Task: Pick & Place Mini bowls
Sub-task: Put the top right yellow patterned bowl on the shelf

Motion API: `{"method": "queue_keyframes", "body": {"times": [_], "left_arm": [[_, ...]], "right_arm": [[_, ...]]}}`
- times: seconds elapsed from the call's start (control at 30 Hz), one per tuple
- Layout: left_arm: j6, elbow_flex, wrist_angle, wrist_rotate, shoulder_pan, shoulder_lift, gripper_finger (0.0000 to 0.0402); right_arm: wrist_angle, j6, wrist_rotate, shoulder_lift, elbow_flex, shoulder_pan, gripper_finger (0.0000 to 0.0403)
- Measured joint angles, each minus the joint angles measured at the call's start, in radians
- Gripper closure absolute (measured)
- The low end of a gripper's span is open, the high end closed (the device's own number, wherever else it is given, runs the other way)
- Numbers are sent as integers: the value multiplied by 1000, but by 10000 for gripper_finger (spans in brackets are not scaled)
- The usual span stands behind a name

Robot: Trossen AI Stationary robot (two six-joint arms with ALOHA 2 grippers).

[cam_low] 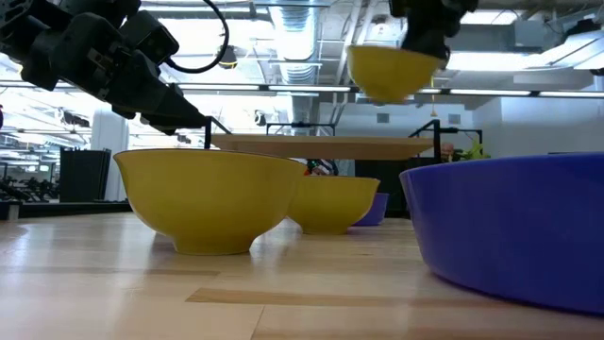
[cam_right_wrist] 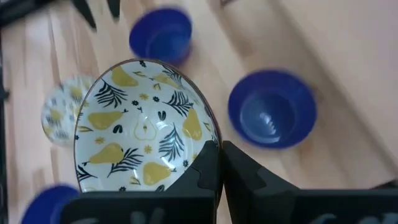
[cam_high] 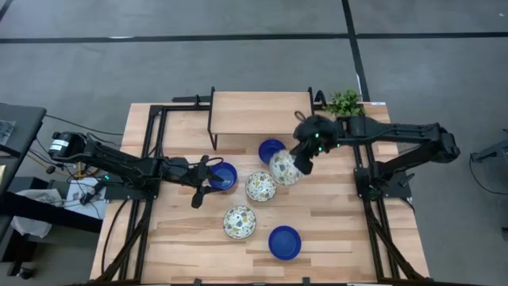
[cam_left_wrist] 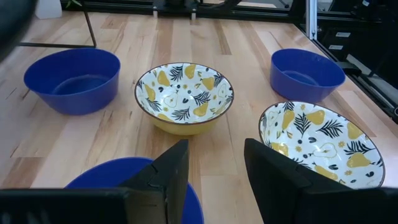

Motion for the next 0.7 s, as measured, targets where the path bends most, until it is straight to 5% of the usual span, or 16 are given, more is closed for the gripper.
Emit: {"method": "queue_keyframes", "body": {"times": [0.3, 0.7], "left_arm": [[11, 0, 0, 0, 0, 0, 248], [11, 0, 0, 0, 0, 0, 248]], "right_arm": [[-11, -1, -2, 0, 138, -205, 402], [-14, 90, -161, 31, 144, -563, 403]]}}
